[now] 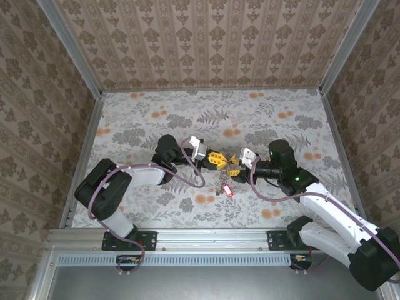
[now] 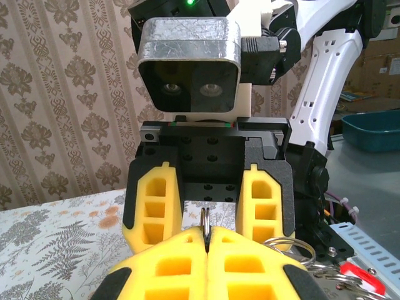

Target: Put the keys on the keyring

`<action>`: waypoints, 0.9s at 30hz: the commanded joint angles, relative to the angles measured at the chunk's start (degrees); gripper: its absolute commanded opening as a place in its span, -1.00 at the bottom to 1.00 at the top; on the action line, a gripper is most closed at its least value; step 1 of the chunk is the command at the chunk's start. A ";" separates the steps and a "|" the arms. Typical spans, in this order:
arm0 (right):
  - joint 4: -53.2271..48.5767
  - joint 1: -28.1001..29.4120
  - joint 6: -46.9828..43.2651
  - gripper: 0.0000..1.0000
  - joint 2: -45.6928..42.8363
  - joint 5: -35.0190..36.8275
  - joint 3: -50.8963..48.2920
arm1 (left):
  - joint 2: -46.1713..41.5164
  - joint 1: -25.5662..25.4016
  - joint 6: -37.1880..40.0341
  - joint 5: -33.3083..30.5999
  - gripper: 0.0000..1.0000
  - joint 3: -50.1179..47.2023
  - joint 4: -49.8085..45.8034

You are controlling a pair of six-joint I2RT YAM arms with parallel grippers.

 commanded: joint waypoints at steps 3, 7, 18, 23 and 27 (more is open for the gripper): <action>5.81 1.84 3.00 -0.32 0.03 4.89 -2.41 | -0.38 -0.48 -1.14 0.70 -1.00 1.63 3.31; 6.64 2.92 3.37 -0.58 -0.76 8.21 -3.45 | -0.31 -0.45 -0.92 0.26 -1.00 1.54 3.35; -2.60 3.01 -0.25 -1.00 -6.47 14.18 -0.71 | 0.12 0.04 1.11 -2.23 -1.00 -0.45 2.58; -8.01 3.01 -3.20 -1.00 -5.66 15.17 3.14 | 1.42 0.06 2.08 -2.83 -1.00 -1.37 2.53; -12.26 3.01 -5.85 -1.00 -3.54 15.22 7.32 | 1.69 0.02 2.98 -2.78 -1.00 -1.36 1.53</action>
